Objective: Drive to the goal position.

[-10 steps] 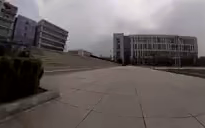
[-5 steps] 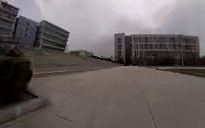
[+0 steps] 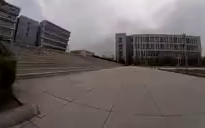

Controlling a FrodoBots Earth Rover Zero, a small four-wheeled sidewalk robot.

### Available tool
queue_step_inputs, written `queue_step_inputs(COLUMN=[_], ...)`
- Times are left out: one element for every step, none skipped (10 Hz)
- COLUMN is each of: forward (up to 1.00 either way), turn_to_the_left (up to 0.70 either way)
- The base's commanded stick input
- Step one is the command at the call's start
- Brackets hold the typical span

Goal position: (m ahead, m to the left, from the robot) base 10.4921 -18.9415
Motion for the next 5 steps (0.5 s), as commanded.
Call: queue_step_inputs(forward=[0.7, 0.7, 0.7, 0.7, 0.7], turn_to_the_left=[0.0, 0.0, 0.0, 0.0, 0.0])
